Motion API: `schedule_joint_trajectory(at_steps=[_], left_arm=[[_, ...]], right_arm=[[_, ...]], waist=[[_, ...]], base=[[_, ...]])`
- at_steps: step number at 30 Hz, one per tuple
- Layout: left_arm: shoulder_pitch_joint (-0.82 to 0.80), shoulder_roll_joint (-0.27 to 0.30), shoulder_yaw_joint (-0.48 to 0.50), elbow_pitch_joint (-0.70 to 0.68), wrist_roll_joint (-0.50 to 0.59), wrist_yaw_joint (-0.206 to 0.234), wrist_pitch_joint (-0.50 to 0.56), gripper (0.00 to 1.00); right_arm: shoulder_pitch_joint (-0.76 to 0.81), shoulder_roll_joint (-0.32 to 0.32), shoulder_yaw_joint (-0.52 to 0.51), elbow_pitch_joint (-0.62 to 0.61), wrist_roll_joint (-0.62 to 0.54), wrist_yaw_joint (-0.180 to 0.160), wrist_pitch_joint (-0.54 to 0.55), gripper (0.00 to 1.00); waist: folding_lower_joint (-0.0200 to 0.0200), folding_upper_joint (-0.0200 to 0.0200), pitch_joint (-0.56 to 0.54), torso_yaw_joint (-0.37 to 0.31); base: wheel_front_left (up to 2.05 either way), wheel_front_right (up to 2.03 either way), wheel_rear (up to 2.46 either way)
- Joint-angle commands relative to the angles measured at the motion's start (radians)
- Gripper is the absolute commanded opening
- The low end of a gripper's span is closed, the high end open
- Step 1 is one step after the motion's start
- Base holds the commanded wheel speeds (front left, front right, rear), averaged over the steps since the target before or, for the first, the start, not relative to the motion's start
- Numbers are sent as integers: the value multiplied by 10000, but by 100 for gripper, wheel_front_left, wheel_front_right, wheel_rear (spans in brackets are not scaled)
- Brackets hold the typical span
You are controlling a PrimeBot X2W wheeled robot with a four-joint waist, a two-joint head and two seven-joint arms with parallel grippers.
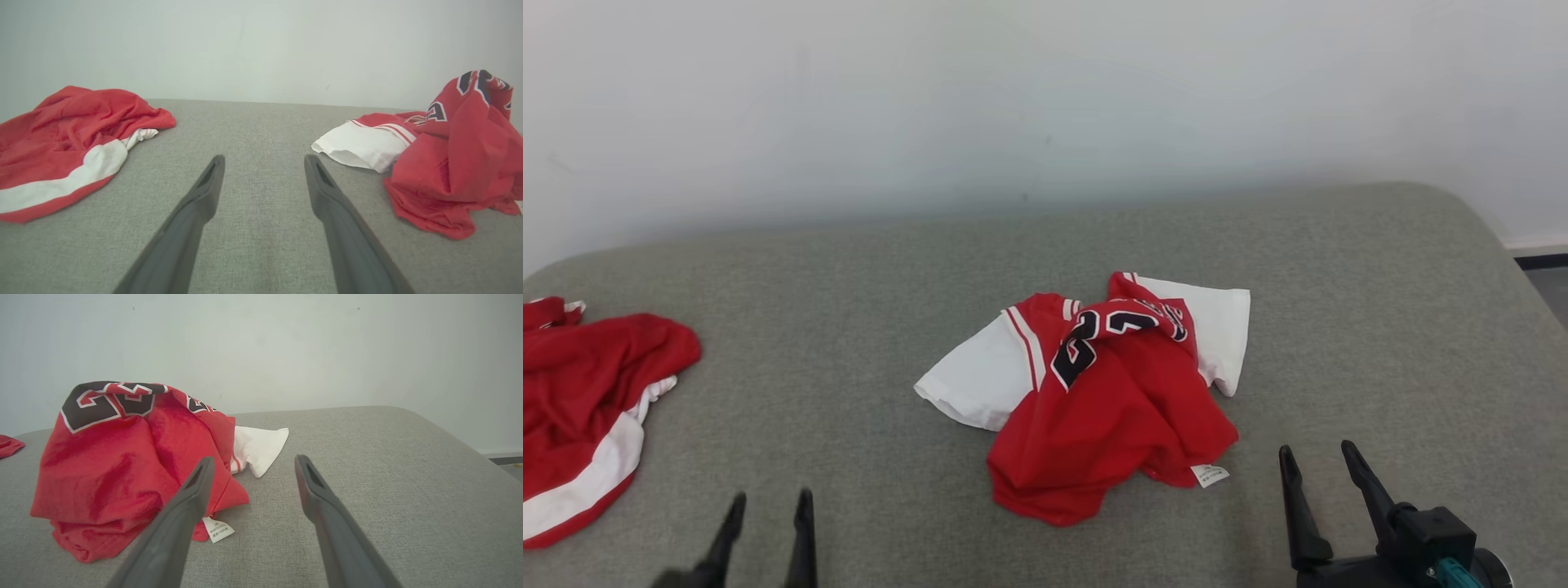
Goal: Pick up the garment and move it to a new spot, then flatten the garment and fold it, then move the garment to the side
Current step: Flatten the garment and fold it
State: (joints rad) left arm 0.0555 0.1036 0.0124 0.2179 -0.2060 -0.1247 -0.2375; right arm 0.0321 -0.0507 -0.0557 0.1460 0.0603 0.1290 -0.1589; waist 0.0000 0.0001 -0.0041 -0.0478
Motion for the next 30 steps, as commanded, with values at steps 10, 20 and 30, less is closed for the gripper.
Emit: schedule_joint_trajectory(at_steps=[10,20,30], left_arm=[[-3527,1062,-703,589,-661,-45,2877,100],[-5658,1435,-1024,2737,-1155,-45,5097,100],[-6803,1667,-1182,4725,-1168,66,5748,100]], right_arm=[[-233,11,288,-159,158,34,54,100],[-547,11,661,-129,263,34,-34,100],[-803,16,1064,-22,377,34,-194,100]], waist=[[0,-1,503,-1420],[0,-1,1171,-2921],[0,-1,1704,-3928]], base=[[0,0,0],[0,0,0],[0,0,0]])
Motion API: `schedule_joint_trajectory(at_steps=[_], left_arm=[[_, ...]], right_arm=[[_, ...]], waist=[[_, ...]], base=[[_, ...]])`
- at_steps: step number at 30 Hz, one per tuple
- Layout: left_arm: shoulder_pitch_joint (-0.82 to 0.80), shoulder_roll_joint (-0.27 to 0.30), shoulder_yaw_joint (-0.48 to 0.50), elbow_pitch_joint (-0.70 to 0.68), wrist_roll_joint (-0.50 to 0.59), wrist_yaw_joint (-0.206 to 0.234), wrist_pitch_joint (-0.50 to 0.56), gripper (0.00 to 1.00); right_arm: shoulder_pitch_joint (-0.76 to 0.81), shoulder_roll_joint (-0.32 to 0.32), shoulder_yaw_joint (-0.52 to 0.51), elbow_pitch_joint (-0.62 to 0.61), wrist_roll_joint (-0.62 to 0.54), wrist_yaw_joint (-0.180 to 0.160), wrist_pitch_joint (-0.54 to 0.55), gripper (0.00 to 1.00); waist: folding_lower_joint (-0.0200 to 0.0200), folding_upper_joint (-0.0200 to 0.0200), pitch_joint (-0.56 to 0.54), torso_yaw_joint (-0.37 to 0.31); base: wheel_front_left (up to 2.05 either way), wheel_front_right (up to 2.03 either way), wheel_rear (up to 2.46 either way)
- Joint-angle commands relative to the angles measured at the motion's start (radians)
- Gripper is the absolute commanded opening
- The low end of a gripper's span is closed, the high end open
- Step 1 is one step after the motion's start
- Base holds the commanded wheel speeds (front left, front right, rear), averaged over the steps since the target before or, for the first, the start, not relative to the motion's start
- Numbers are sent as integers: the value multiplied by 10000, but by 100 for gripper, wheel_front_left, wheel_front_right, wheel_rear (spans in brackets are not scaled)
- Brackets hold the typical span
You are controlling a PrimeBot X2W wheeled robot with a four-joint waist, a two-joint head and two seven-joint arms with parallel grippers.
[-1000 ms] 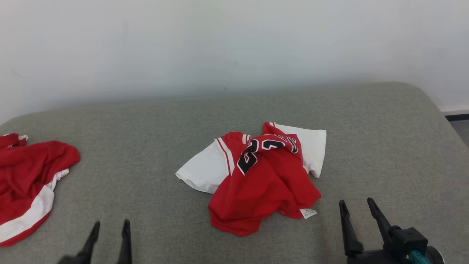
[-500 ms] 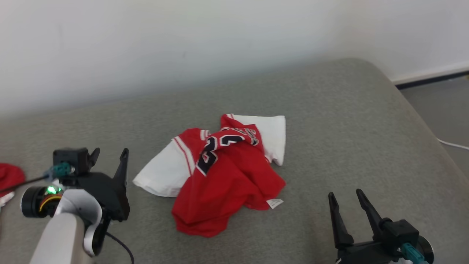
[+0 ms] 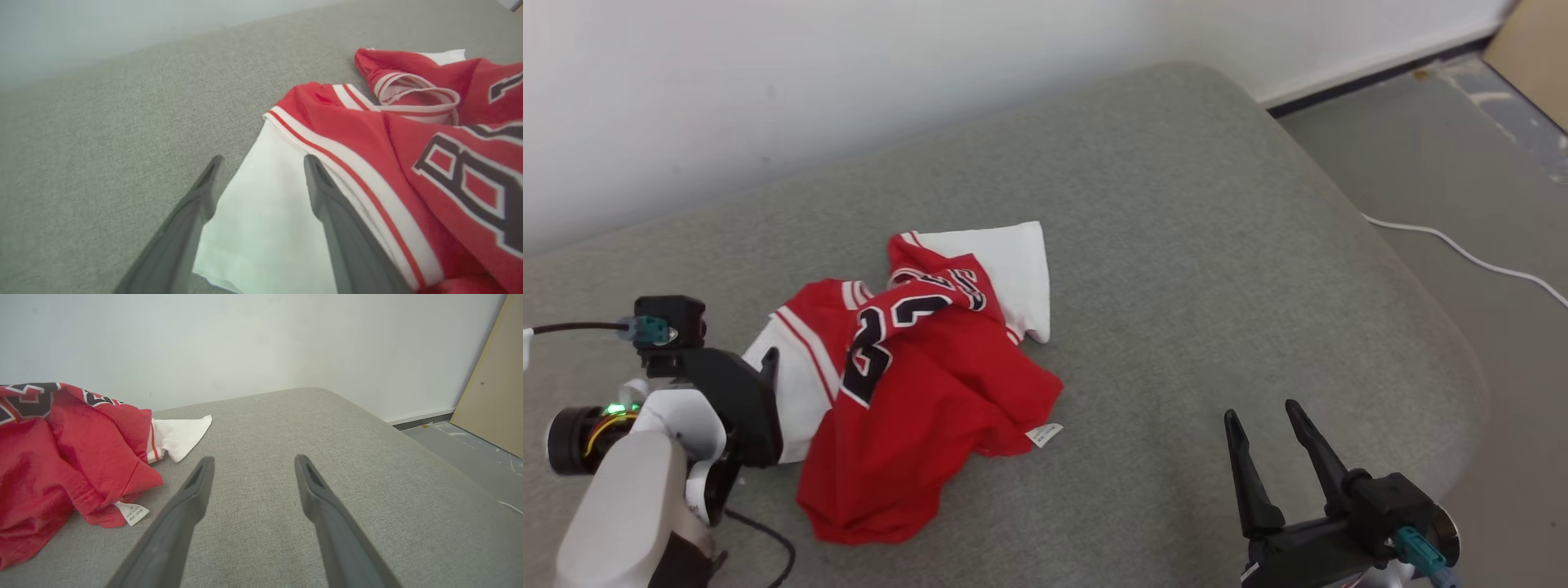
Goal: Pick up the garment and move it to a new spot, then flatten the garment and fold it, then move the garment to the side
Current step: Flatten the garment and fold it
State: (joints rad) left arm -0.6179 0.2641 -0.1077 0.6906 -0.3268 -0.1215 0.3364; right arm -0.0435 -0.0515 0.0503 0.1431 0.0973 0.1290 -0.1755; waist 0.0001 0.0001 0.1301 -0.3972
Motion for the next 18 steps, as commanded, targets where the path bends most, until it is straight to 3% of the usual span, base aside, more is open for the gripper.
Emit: schedule_joint_trajectory(at_steps=[1,10,13,14,15,16,18], left_arm=[[-165,106,13,184,79,103,64,100],[-771,453,-113,1637,442,838,390,100],[-798,201,-143,2090,234,836,938,100],[-787,71,-154,2204,119,729,1170,82],[-776,-64,-178,2285,2,637,1383,49],[-879,-196,-258,2284,-132,462,1593,0],[-1029,-308,-379,2188,-158,326,1705,0]], right_arm=[[-79,23,64,19,30,34,-34,100],[-110,25,277,73,133,34,-195,100],[-151,22,278,111,151,34,-215,100],[-167,22,270,115,159,34,-217,100],[-176,23,247,113,161,34,-225,100],[-189,25,240,129,174,34,-216,100],[-228,23,270,155,203,34,-232,100]], waist=[[-1,-1,390,-520],[-1,-1,634,-881],[-1,-1,669,-871],[-1,-1,678,-843],[-1,-1,684,-802],[-1,-1,700,-704],[-1,-1,700,-606]], base=[[0,0,0],[0,0,0],[0,0,0],[0,0,0],[0,0,0],[0,0,0],[0,0,0]])
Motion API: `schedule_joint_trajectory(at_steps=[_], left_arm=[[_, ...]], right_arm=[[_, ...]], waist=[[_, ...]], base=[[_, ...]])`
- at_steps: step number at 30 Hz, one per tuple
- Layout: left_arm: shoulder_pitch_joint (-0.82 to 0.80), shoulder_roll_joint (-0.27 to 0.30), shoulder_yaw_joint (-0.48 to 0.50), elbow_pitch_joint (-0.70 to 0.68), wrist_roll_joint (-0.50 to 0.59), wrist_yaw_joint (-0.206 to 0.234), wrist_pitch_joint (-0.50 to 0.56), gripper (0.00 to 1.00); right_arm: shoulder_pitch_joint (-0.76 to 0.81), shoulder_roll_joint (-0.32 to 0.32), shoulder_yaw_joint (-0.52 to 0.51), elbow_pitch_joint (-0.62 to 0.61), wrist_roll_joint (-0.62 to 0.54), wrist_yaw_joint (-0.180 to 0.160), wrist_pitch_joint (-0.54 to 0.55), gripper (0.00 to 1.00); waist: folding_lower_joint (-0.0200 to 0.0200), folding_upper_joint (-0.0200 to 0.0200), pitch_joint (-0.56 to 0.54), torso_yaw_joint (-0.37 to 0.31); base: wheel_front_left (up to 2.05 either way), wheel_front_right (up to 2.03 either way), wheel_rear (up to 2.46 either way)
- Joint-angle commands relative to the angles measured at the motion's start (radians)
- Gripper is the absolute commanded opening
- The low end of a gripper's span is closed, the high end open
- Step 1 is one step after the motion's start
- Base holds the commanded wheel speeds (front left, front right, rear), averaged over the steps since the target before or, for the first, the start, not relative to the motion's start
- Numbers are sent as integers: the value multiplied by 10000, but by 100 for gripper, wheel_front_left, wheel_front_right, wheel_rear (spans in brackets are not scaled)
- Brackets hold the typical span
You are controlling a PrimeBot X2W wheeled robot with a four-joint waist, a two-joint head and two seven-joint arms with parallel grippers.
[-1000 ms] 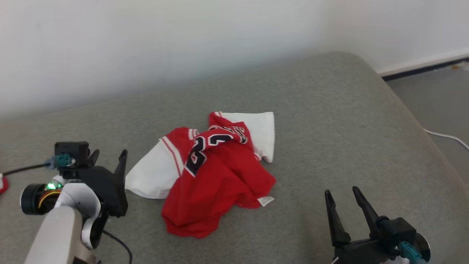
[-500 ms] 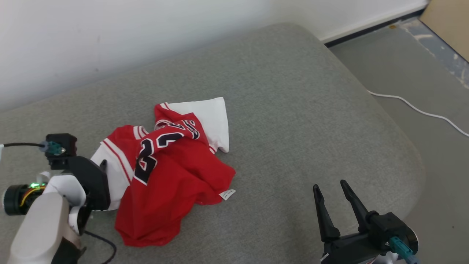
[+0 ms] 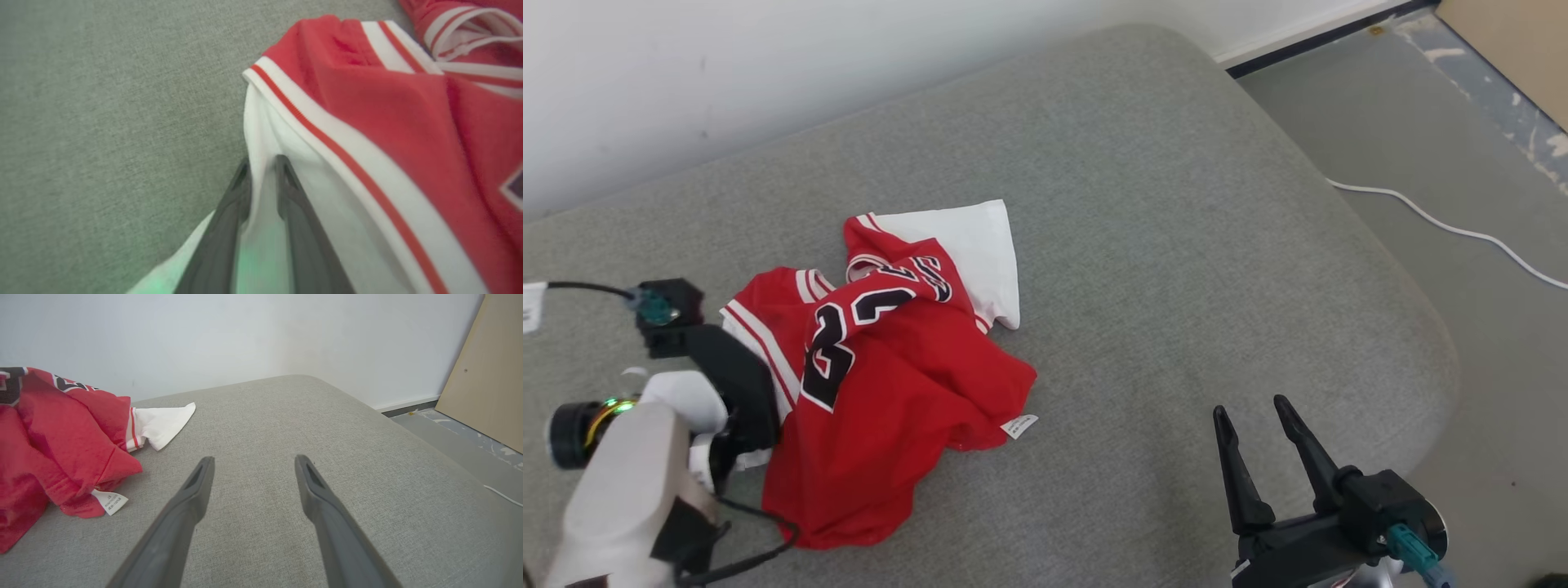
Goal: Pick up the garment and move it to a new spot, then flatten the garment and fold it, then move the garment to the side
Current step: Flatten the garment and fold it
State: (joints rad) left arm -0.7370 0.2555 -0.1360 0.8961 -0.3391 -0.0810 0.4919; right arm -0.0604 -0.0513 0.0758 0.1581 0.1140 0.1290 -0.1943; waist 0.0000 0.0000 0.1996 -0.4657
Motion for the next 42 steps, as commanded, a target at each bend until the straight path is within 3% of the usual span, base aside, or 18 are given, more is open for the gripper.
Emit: schedule_joint_trajectory(at_steps=[1,9,14,16,24,29,34,42], left_arm=[[69,-308,-150,5,-113,-176,101,0],[-1080,-1250,-802,-1524,-473,-472,-2134,0],[-2130,-1852,-2026,-2506,-874,-504,-3640,0],[-2331,-1902,-2311,-2679,-1034,-481,-3941,0],[-4162,-2053,-3895,-3835,-2055,-439,-6759,0],[-4819,-2038,-4196,-4258,-2722,580,-7491,0],[-4327,-1976,-4086,-3624,-2239,1584,-7571,0],[-2359,-1317,-3543,-2123,-1942,2344,-7576,0]], right_arm=[[-77,18,14,12,58,34,-52,100],[-174,20,40,34,104,35,-65,100],[-215,18,119,98,106,35,-55,100],[-217,18,148,118,119,35,-56,100],[-183,20,351,281,172,35,-96,100],[-127,21,218,295,136,35,-115,100],[-202,18,83,200,138,35,-147,100],[-308,15,-148,-28,-16,35,-53,100]], waist=[[0,0,6,136],[0,0,0,506],[0,0,-115,569],[0,0,-149,557],[0,0,-443,409],[0,0,-477,655],[0,0,-329,1323],[0,0,-64,2602]], base=[[0,0,0],[0,0,0],[0,0,0],[0,0,0],[0,0,0],[0,0,0],[0,0,0],[0,0,0]])
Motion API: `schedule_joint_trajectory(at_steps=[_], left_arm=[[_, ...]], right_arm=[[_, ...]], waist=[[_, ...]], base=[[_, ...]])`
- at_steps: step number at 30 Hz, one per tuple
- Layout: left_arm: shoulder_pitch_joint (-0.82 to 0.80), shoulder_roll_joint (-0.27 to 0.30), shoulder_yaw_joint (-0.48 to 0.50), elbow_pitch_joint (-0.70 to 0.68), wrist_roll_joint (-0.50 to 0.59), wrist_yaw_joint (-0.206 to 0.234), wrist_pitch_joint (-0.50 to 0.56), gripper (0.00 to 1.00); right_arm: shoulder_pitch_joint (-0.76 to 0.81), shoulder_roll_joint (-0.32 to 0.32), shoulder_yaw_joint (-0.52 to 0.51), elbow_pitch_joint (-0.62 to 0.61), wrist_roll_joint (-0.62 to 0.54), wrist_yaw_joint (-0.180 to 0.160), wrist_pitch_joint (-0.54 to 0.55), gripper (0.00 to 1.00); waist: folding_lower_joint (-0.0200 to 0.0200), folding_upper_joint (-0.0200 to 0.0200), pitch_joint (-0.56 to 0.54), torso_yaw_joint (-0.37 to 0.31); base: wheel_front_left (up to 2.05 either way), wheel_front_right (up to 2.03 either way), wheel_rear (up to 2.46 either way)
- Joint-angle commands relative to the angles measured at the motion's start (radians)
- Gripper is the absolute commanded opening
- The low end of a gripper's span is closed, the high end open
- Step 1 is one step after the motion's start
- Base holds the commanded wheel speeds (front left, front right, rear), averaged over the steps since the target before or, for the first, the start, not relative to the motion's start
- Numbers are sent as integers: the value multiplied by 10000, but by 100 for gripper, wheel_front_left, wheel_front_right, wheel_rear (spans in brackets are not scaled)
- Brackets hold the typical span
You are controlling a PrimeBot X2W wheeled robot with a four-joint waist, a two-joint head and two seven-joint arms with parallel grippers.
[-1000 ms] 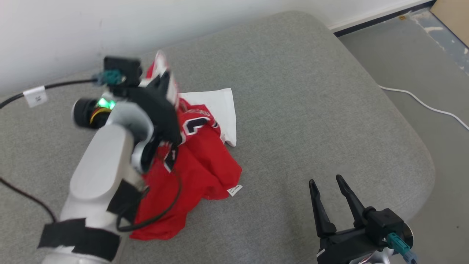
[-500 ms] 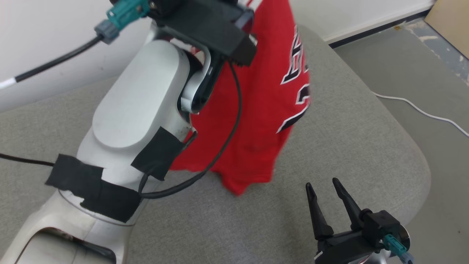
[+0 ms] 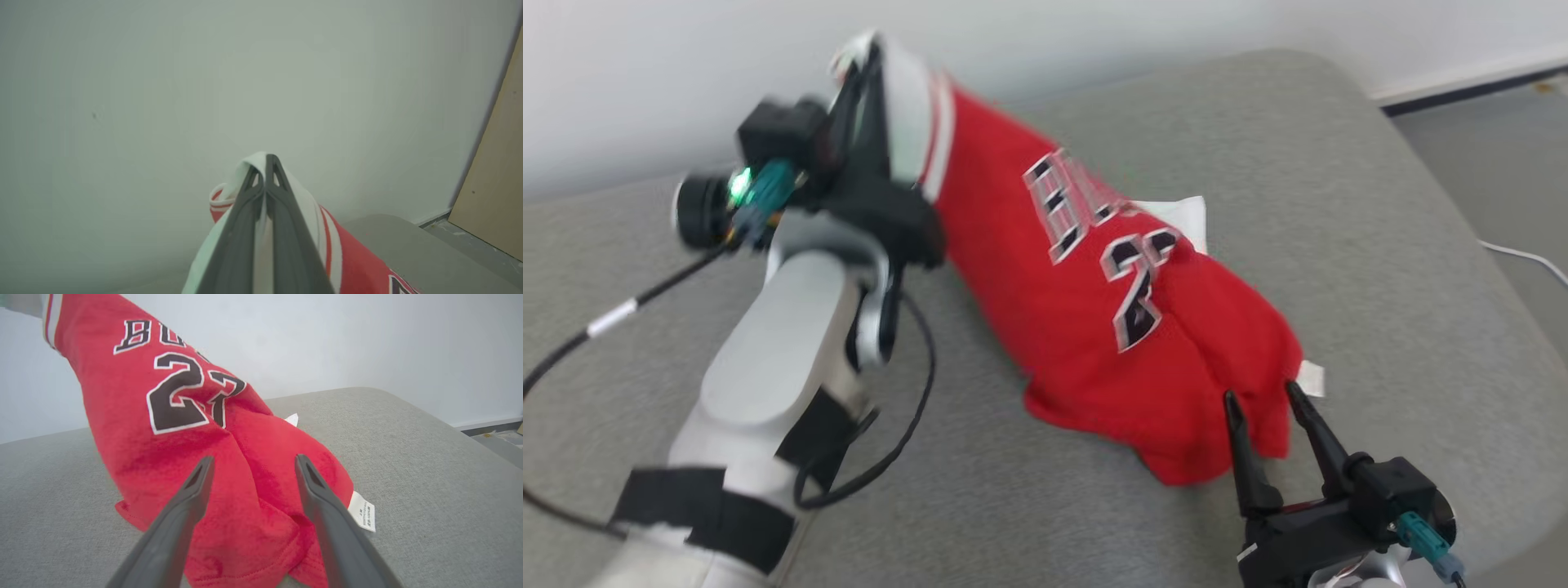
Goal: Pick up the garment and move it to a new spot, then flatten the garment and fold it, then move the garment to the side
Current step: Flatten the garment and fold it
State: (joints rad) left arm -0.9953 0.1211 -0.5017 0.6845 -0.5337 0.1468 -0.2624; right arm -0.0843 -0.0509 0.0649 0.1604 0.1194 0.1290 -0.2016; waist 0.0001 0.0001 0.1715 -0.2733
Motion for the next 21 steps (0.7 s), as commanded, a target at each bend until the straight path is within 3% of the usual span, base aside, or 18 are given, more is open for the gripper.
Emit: schedule_joint_trajectory(at_steps=[1,12,21], left_arm=[[469,113,271,-1,10,143,-33,0],[3239,762,1983,-1379,567,474,-35,0],[5101,1028,2461,-1631,697,491,-36,0]], right_arm=[[-84,16,-37,-90,-88,35,41,100],[-18,15,-38,-333,-175,35,234,100],[157,16,-40,-370,-292,35,360,100]], waist=[[-1,-1,245,803],[-1,-1,127,1535],[-1,-1,-174,1629]], base=[[0,0,0],[0,0,0],[0,0,0]])
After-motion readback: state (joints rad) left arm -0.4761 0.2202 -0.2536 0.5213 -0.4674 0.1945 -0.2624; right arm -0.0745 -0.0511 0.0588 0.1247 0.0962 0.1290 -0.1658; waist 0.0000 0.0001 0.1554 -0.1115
